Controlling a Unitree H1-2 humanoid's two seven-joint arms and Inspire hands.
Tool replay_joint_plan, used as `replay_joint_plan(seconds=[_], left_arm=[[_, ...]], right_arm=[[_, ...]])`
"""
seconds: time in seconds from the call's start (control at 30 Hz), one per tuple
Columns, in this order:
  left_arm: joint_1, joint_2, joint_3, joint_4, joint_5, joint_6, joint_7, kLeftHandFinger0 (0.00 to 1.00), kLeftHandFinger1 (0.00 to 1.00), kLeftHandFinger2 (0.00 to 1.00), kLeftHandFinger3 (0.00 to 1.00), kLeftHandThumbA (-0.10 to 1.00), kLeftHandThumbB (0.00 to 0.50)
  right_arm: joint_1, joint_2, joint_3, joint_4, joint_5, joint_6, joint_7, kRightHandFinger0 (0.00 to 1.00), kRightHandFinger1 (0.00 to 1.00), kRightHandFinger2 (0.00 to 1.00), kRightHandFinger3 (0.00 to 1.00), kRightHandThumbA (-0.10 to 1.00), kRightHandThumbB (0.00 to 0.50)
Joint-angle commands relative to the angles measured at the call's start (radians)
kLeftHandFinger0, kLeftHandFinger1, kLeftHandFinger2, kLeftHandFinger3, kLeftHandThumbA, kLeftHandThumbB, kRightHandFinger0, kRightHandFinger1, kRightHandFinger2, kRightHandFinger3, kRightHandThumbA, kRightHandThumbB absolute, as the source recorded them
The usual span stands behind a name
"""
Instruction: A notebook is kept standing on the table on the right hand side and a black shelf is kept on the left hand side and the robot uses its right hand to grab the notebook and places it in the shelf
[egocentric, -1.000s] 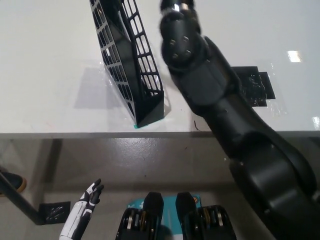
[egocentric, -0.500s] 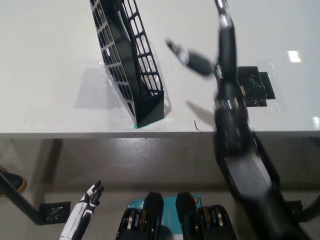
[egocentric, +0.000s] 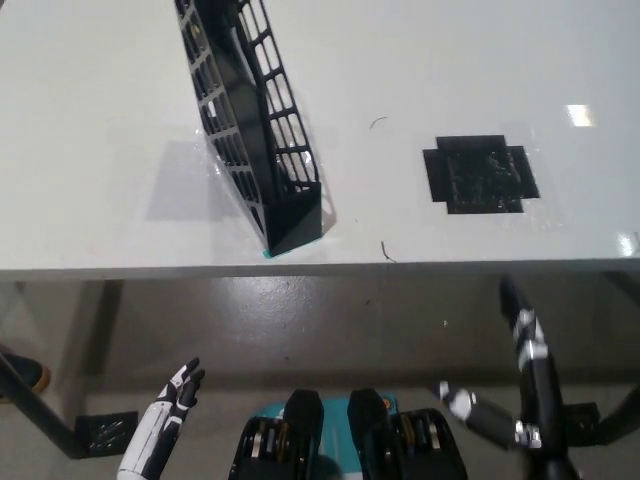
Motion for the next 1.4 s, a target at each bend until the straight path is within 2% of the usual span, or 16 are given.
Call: replay_joint_plan(seconds=[0.0,0.1,0.13,0.27,0.5,0.6,0.8,0.97,1.07,1.17,1.37], left_arm=[[-0.016,0.011,0.011,-0.016,0.004,-0.057,0.021,1.00,1.00,1.00,1.00,1.00,0.130],[-0.017,0.011,0.016,-0.018,-0.003,-0.059,0.020,1.00,1.00,1.00,1.00,1.00,0.125],[-0.019,0.009,0.016,-0.016,-0.003,-0.059,0.020,1.00,1.00,1.00,1.00,1.00,0.125],[-0.021,0.005,0.019,-0.018,-0.005,-0.052,0.019,1.00,1.00,1.00,1.00,1.00,0.158],[-0.026,0.006,0.022,-0.013,0.000,-0.049,0.022,1.00,1.00,1.00,1.00,1.00,0.136],[-0.028,0.003,0.025,-0.013,0.000,-0.042,0.025,1.00,1.00,1.00,1.00,1.00,0.171],[-0.030,-0.001,0.027,0.002,0.002,-0.065,0.030,1.00,1.00,1.00,1.00,1.00,0.135],[-0.022,-0.003,0.029,-0.006,-0.003,-0.055,0.024,1.00,1.00,1.00,1.00,1.00,0.146],[-0.029,-0.005,0.031,0.010,-0.008,-0.067,0.025,1.00,1.00,1.00,1.00,1.00,0.172],[-0.030,-0.005,0.031,0.015,-0.007,-0.076,0.026,1.00,1.00,1.00,1.00,1.00,0.142],[-0.029,-0.008,0.033,-0.003,-0.008,-0.053,0.025,1.00,1.00,1.00,1.00,1.00,0.152]], right_arm=[[-0.013,0.003,-0.017,0.059,0.157,-0.075,0.121,1.00,1.00,1.00,1.00,1.00,0.326],[-0.023,0.009,-0.043,0.158,0.185,-0.091,0.159,1.00,1.00,1.00,1.00,1.00,0.307],[-0.028,0.010,-0.050,0.172,0.195,-0.091,0.169,1.00,1.00,1.00,1.00,1.00,0.316],[-0.050,0.015,-0.078,0.214,0.205,-0.091,0.188,1.00,1.00,1.00,1.00,1.00,0.308],[-0.076,0.022,-0.110,0.236,0.207,-0.069,0.217,1.00,1.00,1.00,1.00,1.00,0.313],[-0.084,0.026,-0.120,0.243,0.210,-0.064,0.227,1.00,1.00,1.00,1.00,1.00,0.308],[-0.091,0.029,-0.137,0.240,0.221,-0.053,0.252,1.00,1.00,1.00,1.00,1.00,0.306],[-0.088,0.029,-0.145,0.234,0.214,-0.048,0.258,1.00,1.00,1.00,1.00,1.00,0.293],[-0.084,0.029,-0.148,0.226,0.210,-0.036,0.262,1.00,1.00,1.00,1.00,1.00,0.283],[-0.085,0.029,-0.151,0.228,0.213,-0.039,0.271,1.00,1.00,1.00,1.00,1.00,0.280],[-0.095,0.032,-0.158,0.233,0.207,-0.045,0.274,1.00,1.00,1.00,1.00,1.00,0.288]])
